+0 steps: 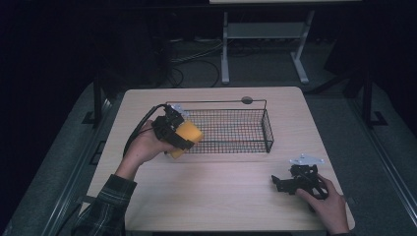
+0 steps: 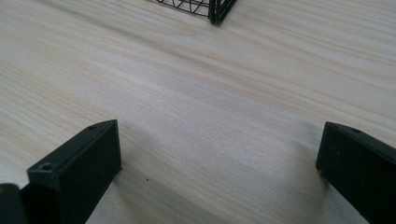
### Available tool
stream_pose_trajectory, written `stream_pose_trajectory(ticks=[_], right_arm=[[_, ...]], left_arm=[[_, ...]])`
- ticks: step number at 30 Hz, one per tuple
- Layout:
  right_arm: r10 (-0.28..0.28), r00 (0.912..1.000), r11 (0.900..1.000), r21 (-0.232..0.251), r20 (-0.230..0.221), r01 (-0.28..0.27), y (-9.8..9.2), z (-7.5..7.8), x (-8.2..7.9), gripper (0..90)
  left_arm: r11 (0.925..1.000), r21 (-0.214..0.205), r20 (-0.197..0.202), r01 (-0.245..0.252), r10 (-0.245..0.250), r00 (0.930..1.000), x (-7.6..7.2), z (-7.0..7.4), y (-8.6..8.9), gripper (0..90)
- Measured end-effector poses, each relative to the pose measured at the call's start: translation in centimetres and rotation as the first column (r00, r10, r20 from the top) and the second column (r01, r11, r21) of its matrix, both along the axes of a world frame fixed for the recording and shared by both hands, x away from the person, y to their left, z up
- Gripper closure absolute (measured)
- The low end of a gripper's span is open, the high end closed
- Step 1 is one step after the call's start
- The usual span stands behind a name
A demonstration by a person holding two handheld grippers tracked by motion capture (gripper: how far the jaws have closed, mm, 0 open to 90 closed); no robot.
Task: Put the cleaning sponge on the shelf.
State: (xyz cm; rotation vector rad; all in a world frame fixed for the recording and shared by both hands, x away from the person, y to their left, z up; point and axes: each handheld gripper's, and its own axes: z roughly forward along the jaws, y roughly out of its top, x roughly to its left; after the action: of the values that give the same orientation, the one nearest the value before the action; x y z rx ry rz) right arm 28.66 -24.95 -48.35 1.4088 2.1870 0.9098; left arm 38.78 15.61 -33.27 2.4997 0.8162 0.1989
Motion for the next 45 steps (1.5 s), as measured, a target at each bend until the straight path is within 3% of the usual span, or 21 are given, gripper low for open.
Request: stream_pose_trajectory(ticks=[22,36,45], right_arm=[[-0.001,1.0000,1.0000,0.000,0.000,0.001,0.0,0.0,0.0,0.0],[-0.001,1.0000,1.0000,0.000,0.000,0.001,0.0,0.0,0.0,0.0],[0.000,1.0000,1.0000,0.000,0.001,0.000,0.0,0.0,0.0,0.0]], left_arm=[[0.9994,0.019,0.032,-0.028,0.027,0.9991,4.3,-0.1,0.1,22.8],[0.9996,0.026,0.053,-0.009,0.008,0.9986,6.2,-1.1,-0.1,22.8],[0.9984,0.038,0.061,0.041,-0.043,0.9972,7.1,-1.5,-0.4,22.8]])
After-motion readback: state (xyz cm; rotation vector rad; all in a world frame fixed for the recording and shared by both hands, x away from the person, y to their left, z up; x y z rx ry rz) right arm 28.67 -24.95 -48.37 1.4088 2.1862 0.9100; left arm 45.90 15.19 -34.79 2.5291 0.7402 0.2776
